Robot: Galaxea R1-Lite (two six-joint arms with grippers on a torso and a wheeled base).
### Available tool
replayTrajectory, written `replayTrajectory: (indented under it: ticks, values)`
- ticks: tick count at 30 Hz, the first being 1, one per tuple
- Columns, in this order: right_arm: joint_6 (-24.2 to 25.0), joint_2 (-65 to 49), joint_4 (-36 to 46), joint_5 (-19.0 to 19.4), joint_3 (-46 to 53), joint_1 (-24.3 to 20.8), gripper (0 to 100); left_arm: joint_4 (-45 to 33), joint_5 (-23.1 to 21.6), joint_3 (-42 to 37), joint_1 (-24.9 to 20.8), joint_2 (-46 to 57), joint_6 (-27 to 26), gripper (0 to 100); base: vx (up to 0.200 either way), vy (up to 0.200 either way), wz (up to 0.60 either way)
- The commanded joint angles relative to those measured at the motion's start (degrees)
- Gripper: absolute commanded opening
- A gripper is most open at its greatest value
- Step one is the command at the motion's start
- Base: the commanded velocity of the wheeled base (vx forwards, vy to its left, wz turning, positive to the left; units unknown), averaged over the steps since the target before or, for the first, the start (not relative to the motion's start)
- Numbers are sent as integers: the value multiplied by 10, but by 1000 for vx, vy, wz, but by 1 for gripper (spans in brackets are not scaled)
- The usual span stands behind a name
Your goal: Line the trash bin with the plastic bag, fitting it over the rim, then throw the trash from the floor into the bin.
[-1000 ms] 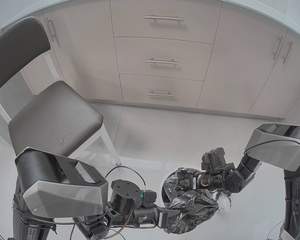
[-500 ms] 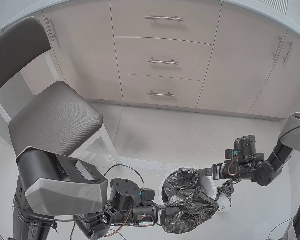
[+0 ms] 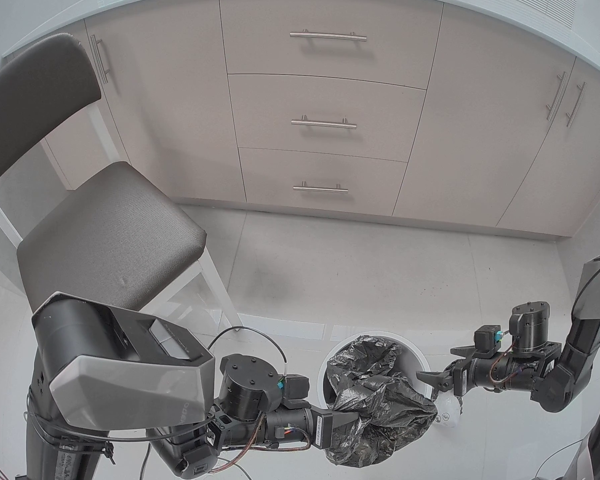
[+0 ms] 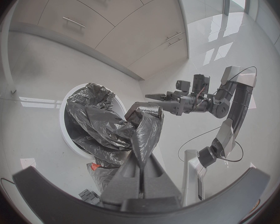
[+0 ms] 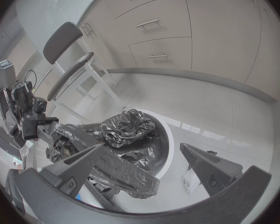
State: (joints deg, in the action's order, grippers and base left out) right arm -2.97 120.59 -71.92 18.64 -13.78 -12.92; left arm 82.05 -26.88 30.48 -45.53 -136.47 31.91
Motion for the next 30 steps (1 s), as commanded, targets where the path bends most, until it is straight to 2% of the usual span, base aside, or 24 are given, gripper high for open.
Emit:
replayTrajectory:
  ticks: [1,7,16,22,30]
  values:
    - [-5,63,-66,3,63,-20,100,0,0,4,0,-1,2,0,0,0,0]
    - [-1,139,-181,0,106,-53,100,0,1,9,1,-2,15,0,0,0,0]
    - [2,165,-181,-11,92,-62,100,0,1,9,1,-1,17,0,0,0,0]
    - [6,163,-181,-40,60,-59,100,0,1,7,1,1,17,0,0,0,0]
    - [6,159,-181,-44,45,-59,100,0,1,6,1,2,17,0,0,0,0]
